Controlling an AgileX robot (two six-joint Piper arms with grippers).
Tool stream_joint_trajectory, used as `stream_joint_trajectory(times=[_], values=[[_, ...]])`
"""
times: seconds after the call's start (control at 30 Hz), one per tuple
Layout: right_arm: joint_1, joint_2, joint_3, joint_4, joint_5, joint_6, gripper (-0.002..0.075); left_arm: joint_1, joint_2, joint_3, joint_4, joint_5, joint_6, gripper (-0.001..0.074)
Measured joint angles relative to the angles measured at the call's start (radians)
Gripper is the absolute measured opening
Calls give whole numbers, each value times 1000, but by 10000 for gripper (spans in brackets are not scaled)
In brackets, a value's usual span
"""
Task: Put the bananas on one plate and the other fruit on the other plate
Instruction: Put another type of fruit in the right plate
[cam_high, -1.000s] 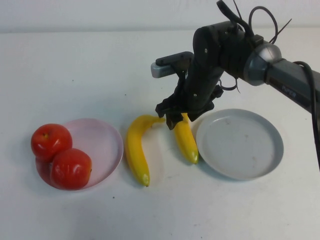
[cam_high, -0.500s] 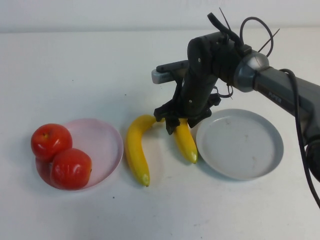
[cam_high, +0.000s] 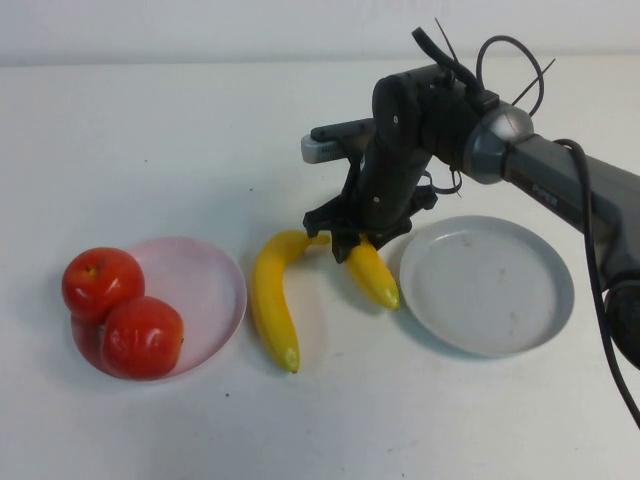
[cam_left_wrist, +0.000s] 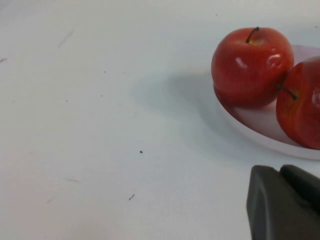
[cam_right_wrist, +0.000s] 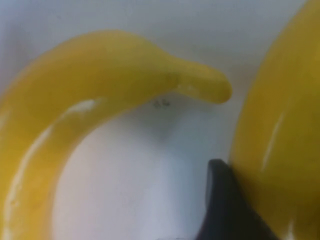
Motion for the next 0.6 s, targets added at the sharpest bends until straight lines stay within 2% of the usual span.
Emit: stream_joint_trajectory(times=[0.33, 0.6], values=[[0, -2, -209, 2, 84, 1, 306, 0, 0, 0, 0, 0, 0, 4], [-2, -79, -219, -4, 96, -12, 307, 0, 0, 0, 0, 0, 0, 4]])
